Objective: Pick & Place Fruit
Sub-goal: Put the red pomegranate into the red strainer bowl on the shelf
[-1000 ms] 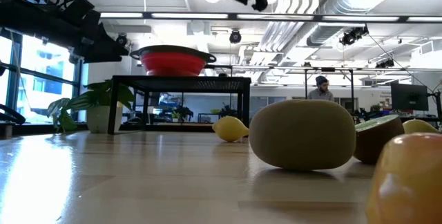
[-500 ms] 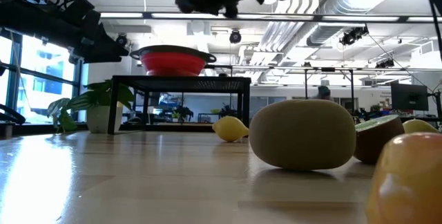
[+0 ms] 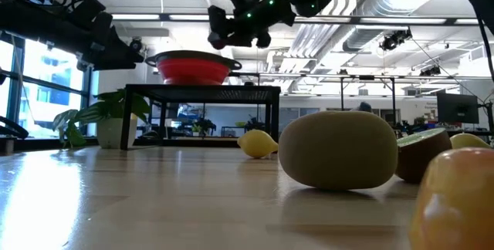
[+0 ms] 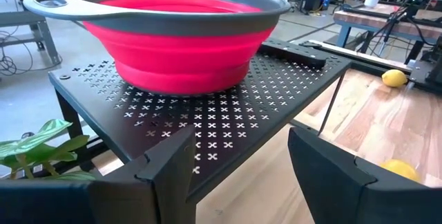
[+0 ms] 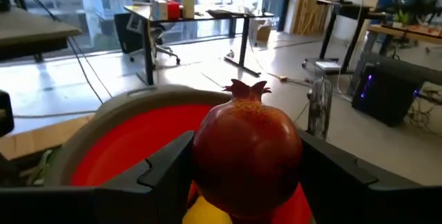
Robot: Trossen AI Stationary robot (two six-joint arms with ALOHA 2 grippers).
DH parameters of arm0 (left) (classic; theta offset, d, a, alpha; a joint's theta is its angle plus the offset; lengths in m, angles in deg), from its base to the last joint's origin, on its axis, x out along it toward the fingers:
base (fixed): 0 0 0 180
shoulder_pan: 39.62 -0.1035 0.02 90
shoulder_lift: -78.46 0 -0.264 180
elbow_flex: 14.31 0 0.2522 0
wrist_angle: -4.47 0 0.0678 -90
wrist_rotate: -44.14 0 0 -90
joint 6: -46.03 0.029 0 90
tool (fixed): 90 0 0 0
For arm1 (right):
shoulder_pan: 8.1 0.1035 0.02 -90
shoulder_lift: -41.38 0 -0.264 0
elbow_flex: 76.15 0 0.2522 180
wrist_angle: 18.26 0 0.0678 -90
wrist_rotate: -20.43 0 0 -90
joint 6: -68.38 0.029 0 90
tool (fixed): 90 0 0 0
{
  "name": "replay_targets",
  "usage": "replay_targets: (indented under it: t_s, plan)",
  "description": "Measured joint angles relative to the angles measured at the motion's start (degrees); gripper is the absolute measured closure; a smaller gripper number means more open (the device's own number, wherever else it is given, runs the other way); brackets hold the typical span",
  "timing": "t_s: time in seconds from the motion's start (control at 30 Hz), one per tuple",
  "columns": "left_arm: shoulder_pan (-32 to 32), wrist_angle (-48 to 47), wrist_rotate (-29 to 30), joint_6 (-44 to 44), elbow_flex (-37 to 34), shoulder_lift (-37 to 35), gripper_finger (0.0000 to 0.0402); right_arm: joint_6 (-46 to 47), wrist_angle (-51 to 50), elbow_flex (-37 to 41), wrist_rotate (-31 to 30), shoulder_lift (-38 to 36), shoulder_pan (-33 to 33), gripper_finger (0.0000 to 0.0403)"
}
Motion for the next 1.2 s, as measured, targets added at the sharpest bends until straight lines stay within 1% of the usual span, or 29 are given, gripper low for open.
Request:
replay_targets:
  t_s: [0.2,0.4,0.5,0.67,0.87,1.03,1.2]
  plan:
    - [0.0,0.0,0.0,0.0,0.0,0.0,0.0174,0.1,-0.5,0.0,4.3,0.0,-0.9,0.0179]
    - [0.0,0.0,0.0,0.0,0.0,0.0,0.0174,-3.7,-2.2,0.0,6.3,0.9,-0.9,0.0179]
    - [0.0,0.0,0.0,0.0,0.0,0.0,0.0174,-4.4,-2.4,0.0,8.6,2.1,-0.9,0.0179]
    - [0.0,-0.1,0.0,0.0,0.0,0.0,0.0174,-4.6,-1.3,0.0,7.1,3.1,-0.9,0.0179]
    - [0.0,0.0,0.0,0.0,0.0,0.0,0.0174,-4.7,0.3,0.0,7.1,3.2,-0.9,0.0179]
    - [0.0,0.0,0.0,0.0,0.0,0.0,0.0174,-8.0,1.4,0.0,7.1,3.2,-0.9,0.0179]
    - [0.0,-0.1,0.0,0.0,0.0,0.0,0.0174,-9.2,1.4,0.0,7.1,3.2,-0.8,0.0177]
